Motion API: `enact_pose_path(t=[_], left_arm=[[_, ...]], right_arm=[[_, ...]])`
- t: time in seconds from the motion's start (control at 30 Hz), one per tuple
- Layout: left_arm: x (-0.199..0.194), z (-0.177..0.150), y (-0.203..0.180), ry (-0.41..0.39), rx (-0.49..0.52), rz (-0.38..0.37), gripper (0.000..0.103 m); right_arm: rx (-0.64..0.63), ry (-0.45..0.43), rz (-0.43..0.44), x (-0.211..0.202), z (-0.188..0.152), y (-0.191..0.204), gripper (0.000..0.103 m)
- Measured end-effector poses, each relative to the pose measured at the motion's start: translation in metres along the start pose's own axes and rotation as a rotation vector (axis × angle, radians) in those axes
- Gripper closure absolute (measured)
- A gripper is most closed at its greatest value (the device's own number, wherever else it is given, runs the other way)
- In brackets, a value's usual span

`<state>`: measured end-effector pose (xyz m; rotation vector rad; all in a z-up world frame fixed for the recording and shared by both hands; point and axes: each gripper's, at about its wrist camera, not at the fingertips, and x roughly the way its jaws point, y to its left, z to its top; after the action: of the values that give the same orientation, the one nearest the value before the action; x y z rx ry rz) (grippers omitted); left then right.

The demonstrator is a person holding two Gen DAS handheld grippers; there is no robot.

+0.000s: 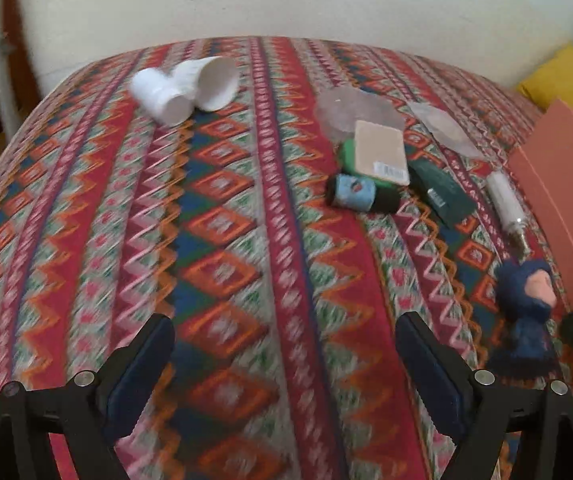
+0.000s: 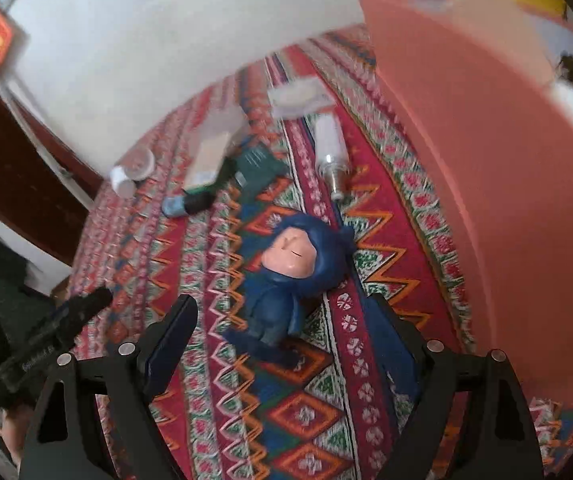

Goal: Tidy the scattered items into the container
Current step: 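Grasp the blue doll figure with the right tool while the left tool grasps the ROSE bottle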

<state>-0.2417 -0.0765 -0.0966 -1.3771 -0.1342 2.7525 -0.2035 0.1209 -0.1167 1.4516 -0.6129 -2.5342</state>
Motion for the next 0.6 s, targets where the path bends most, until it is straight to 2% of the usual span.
enact_pose_path(t=[0.13, 0.37, 0.6], left_arm=[[0.038, 0.025, -0.02, 0.028, 0.018, -0.013, 0.01], [0.1, 0.057, -0.057, 0.069, 0.119, 0.028, 0.01], [0.119, 0.074, -0.064, 0.034, 0.098, 0.027, 0.01]], right_arm=[[0.08, 0.066, 0.027, 0.028, 0.007, -0.012, 0.013], [0.002, 0.04, -0.003, 0.046, 0.016, 0.0, 0.012], [-0.025, 0.051, -0.008, 0.052, 0.019, 0.004, 0.01]])
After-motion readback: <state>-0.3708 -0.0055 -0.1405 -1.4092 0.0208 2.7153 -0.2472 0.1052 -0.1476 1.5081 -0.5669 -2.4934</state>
